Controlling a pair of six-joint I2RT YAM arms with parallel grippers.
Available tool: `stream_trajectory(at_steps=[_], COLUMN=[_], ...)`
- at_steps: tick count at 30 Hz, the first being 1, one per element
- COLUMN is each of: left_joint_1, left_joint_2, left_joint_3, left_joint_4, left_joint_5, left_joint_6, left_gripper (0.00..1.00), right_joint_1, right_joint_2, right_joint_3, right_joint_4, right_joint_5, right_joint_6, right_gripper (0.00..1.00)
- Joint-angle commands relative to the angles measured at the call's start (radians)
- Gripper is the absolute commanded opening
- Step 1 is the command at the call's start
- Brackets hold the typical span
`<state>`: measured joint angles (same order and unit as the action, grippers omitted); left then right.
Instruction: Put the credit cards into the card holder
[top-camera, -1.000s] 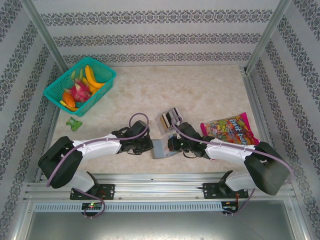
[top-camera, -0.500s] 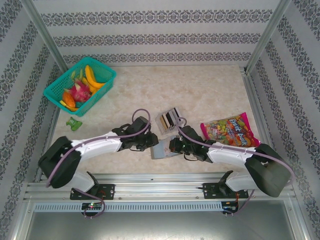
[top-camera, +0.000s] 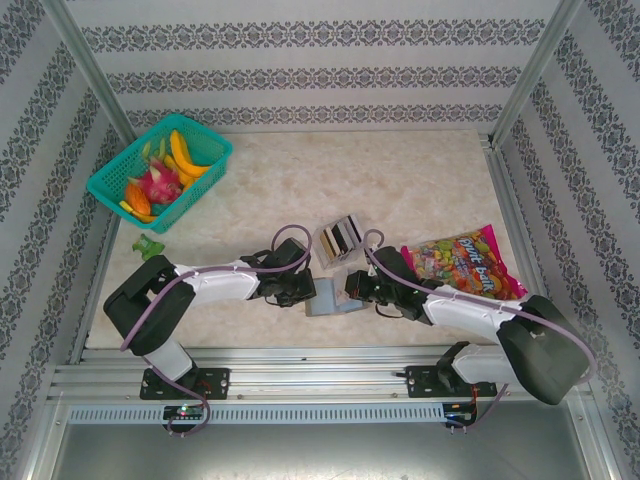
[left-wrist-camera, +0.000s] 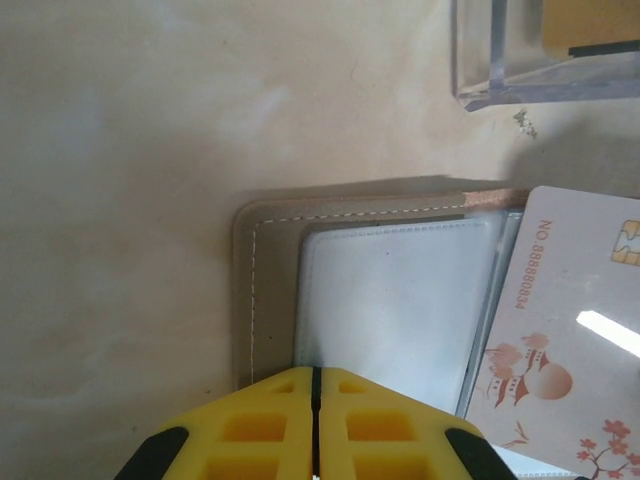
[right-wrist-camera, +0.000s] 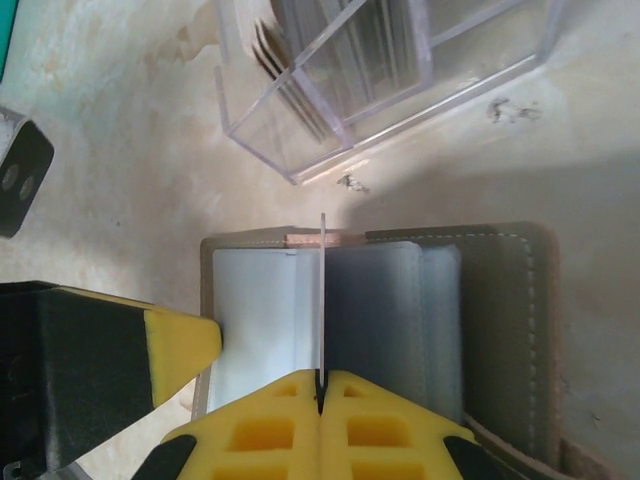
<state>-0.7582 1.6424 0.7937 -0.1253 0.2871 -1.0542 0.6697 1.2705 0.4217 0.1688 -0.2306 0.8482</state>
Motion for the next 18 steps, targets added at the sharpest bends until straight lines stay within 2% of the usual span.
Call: stream_trajectory(at_steps=[1, 18], left_joint_1=[-0.004, -0.004], left_joint_2=[0.041, 0.040], left_joint_3=[-0.002, -0.004], left_joint_4=[-0.031, -0.047], left_joint_5=[-0.035, -0.050], left_joint_6=[0.007, -0.002], left_gripper=[0.08, 0.08], right_joint_1=[-0.003, 0.042], right_joint_2=[0.029, 0.139], right_joint_3=[-0.017, -0.070], right_joint_4=[0.051, 0.164], right_joint_5=[-0.032, -0.069], right_joint_6=[-0.043, 0.018], right_gripper=[0.00, 0.00])
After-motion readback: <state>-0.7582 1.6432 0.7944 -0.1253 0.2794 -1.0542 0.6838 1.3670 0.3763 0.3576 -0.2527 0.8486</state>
